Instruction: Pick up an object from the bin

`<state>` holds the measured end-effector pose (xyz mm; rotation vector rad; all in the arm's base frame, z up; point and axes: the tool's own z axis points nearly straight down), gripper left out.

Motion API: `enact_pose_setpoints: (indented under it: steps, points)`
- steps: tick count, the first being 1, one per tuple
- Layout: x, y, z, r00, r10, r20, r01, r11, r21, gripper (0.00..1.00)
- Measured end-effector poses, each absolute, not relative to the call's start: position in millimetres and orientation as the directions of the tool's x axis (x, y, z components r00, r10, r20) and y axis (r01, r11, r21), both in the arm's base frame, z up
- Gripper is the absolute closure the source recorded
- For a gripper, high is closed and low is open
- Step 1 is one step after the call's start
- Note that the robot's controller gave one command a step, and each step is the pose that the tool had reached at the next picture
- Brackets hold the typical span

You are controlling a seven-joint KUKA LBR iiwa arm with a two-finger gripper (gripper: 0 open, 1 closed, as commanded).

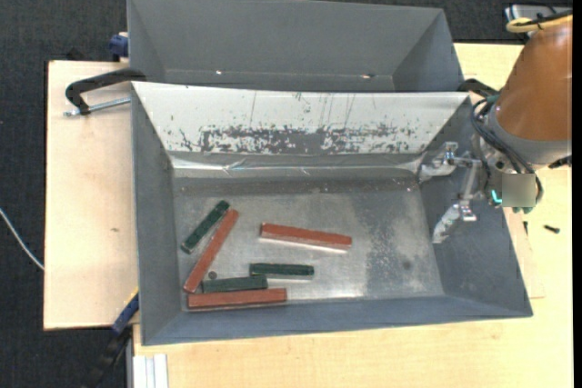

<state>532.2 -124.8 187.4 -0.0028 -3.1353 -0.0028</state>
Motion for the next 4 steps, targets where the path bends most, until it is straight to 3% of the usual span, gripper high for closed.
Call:
enact_pose_setpoints:
  steps: [1, 2, 3, 4]
  points:
    - [534.1, -124.3, 191.6, -1.0, 0.0, -0.002, 0.0, 1.0, 0.0, 0.0]
    - [574.6, -104.1, 153.4, -0.998, -0.057, -0.014, -0.057, 0.998, -0.004, 0.0]
    - [570.3, -46.1, 164.8, -0.999, -0.032, 0.006, -0.032, 0.999, 0.002, 0.0]
    - [546.0, -28.3, 77.4, -0.999, 0.026, -0.021, 0.026, 1.0, 0.0, 1.0]
